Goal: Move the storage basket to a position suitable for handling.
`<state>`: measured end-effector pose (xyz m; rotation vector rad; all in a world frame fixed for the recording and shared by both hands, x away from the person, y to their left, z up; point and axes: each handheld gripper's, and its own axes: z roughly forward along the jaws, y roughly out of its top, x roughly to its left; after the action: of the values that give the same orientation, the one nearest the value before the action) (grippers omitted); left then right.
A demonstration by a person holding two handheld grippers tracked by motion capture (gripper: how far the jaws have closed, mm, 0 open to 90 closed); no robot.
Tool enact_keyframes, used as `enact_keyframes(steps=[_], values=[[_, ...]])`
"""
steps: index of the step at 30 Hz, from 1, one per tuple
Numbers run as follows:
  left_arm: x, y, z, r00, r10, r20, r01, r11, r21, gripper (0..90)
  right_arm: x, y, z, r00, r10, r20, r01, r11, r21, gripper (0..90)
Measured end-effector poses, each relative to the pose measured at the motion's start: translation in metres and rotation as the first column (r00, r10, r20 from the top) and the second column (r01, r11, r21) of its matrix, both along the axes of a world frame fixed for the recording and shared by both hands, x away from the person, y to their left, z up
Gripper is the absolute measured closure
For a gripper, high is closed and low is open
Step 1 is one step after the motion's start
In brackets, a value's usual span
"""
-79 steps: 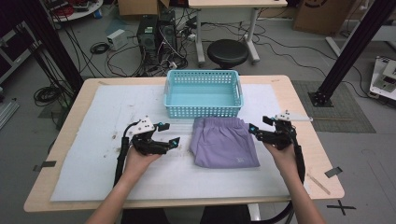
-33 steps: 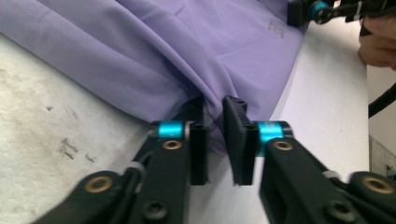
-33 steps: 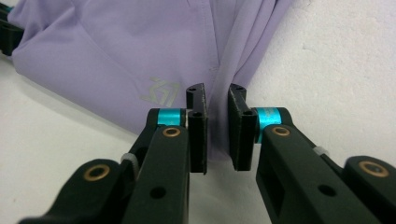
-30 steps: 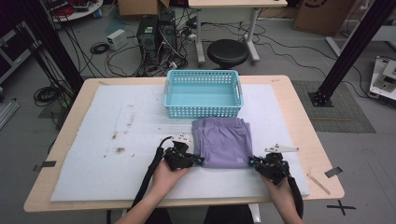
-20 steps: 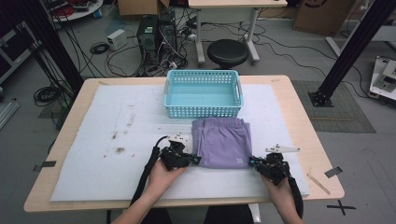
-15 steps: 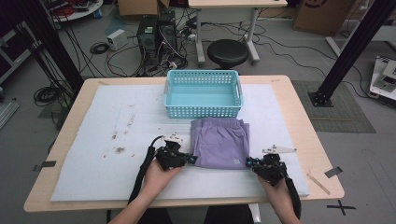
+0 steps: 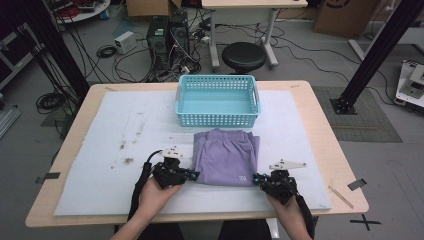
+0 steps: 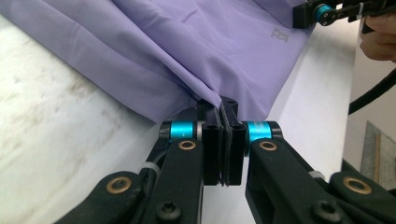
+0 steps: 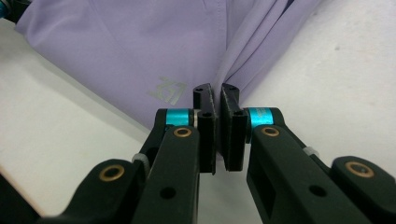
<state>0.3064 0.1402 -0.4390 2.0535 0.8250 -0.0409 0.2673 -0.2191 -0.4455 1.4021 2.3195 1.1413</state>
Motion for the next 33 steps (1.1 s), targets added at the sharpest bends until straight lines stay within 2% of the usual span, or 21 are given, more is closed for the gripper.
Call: enact_keyframes(steps=[6,14,23,24,26,27,28,30,33], values=[[-0.017,0.018,0.002,0.9995,0.029,0.009,-0.029,0.9995,0.012,88.4,-0.001,0.019,0.0,0.9991,0.043,0.001,-0.043,0.999,-0.002,87.2],[-0.041,0.034,0.003,0.9997,0.025,0.009,-0.025,0.9994,0.025,88.4,-0.01,0.035,0.0,0.9953,0.097,-0.003,-0.097,0.995,-0.005,87.2],[-0.045,0.039,-0.001,0.9997,0.02,0.01,-0.02,0.9992,0.036,87.9,-0.026,0.042,0.002,0.9922,0.123,0.019,-0.123,0.992,-0.036,85.7],[-0.046,0.039,-0.001,0.9996,0.021,0.017,-0.021,0.9991,0.037,84.9,-0.026,0.041,0.002,0.992,0.122,0.031,-0.121,0.992,-0.04,82.5],[-0.046,0.04,0.002,0.9983,0.049,0.032,-0.05,0.9978,0.044,58.3,-0.024,0.039,0.004,0.9913,0.124,0.044,-0.123,0.992,-0.036,72.3],[-0.045,0.042,0.003,0.9977,0.055,0.04,-0.057,0.9976,0.039,48.8,-0.023,0.036,0.006,0.9923,0.112,0.052,-0.111,0.993,-0.03,65.3],[-0.044,0.045,0.006,0.9965,0.065,0.052,-0.066,0.9975,0.025,43.5,-0.022,0.034,0.008,0.9938,0.097,0.055,-0.096,0.995,-0.023,61.3],[-0.04,0.051,0.012,0.9939,0.078,0.079,-0.078,0.9969,0.004,39.4,-0.018,0.027,0.013,0.9939,0.082,0.073,-0.082,0.997,0.002,57.3],[-0.028,0.06,0.021,0.985,0.105,0.137,-0.103,0.9945,-0.022,36.9,-0.007,0.013,0.026,0.99,0.043,0.134,-0.049,0.998,0.036,51.1]])
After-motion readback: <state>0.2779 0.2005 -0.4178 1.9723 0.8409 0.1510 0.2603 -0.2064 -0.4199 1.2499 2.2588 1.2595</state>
